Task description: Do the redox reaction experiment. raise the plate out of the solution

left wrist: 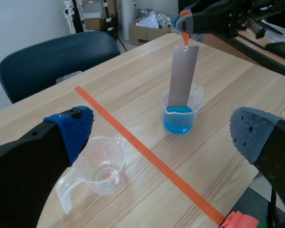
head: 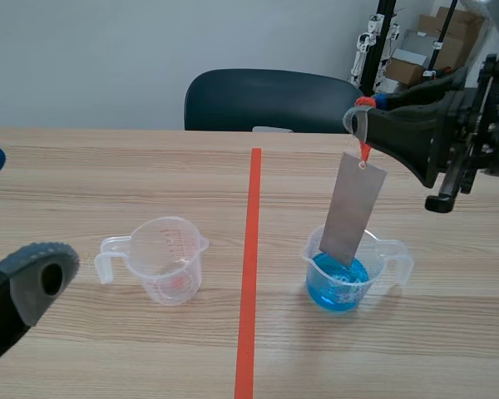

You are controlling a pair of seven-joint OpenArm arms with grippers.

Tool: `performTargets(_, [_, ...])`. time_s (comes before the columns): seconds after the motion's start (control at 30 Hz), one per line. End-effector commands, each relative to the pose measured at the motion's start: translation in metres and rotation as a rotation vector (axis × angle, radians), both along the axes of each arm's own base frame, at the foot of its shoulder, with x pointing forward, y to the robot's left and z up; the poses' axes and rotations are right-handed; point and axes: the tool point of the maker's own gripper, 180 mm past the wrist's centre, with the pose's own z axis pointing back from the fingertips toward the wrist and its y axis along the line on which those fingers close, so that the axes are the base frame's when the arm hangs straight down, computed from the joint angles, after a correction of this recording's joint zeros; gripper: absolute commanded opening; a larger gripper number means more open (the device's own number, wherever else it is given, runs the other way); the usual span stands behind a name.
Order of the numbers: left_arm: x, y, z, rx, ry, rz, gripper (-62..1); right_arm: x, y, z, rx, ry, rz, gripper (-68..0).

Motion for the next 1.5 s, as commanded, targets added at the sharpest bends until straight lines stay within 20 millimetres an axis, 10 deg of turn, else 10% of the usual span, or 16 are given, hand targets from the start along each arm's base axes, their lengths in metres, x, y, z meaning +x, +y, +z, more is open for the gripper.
performTargets(0.0, [0.001,0.001,0.000,-0.012,-0.004,0.000,-13.5,0.002,-0.001,0.018,0.029,-0.037,0.008,-67.6])
performTargets(0.53, [0.012,-0.003,-0.033,-0.048,0.025,-0.056,-54.4,-0.005,-0.005,0.044,0.068,-0.073,0.037,-67.6])
performTargets(1.47, [0.048,-0.055,-0.075,0.009,0.002,-0.146,-58.4,-0.014,-0.019,0.094,0.143,-0.097,0.063,-67.6])
